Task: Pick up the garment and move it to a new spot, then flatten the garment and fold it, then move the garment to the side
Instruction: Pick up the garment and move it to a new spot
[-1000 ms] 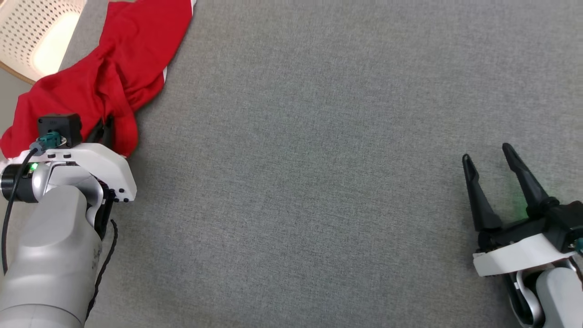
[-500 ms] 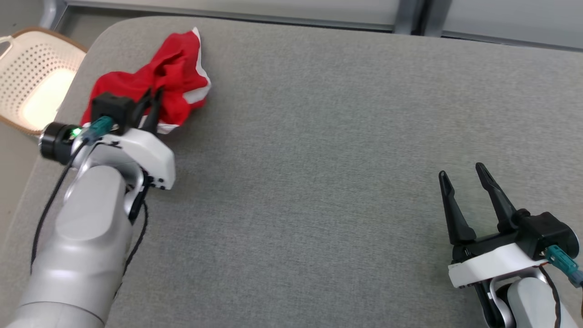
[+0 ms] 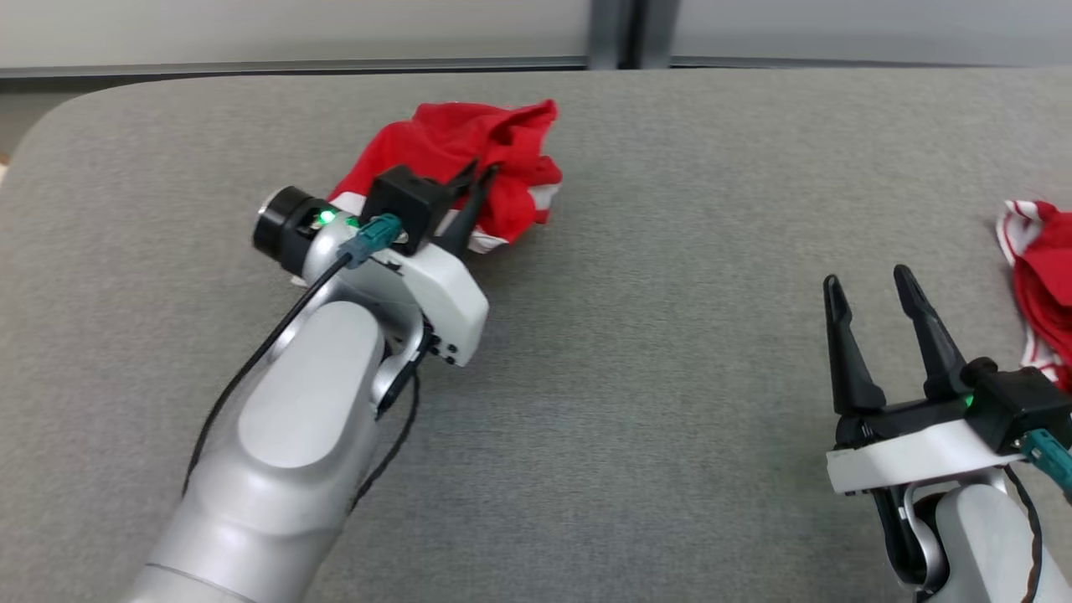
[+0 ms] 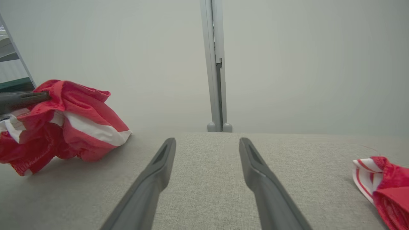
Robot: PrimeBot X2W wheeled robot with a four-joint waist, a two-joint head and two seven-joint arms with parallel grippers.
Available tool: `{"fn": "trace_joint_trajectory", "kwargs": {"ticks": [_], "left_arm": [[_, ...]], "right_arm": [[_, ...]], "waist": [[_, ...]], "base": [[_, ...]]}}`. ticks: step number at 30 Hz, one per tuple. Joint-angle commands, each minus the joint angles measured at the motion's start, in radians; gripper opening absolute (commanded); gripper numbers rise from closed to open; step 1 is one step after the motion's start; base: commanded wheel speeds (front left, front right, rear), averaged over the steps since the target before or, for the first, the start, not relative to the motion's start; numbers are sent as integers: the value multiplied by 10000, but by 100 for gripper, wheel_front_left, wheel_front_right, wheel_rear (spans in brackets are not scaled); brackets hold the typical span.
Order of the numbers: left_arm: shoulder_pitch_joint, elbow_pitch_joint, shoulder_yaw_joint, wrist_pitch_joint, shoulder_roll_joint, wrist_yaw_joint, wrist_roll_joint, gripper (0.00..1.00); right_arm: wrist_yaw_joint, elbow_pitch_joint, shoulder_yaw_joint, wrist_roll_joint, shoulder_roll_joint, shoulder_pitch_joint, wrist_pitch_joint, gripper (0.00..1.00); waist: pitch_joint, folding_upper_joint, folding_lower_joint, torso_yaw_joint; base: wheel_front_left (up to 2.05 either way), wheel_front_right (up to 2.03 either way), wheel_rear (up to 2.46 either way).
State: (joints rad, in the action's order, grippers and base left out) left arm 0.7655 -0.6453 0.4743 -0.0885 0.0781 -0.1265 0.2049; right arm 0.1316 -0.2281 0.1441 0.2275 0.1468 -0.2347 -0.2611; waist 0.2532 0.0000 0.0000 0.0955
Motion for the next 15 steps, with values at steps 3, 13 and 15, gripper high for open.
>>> {"fn": "trace_joint_trajectory", "kwargs": {"ticks": [3,13,15], "left_arm": [[281,447,279,363,-158,97,330,0],[935,928,3062,565,-242,1538,2067,87],[1118,866,3534,449,-250,1799,2479,100]], "right_arm": [[-19,87,-79,63,-60,-307,-54,100],[-19,125,-109,98,-230,-714,-55,100],[-19,124,-102,100,-250,-746,-55,100]], "waist": [[423,0,0,-875],[1086,0,0,-2069],[1139,0,0,-2139]], "base": [[0,0,0],[0,0,0],[0,0,0]]}}
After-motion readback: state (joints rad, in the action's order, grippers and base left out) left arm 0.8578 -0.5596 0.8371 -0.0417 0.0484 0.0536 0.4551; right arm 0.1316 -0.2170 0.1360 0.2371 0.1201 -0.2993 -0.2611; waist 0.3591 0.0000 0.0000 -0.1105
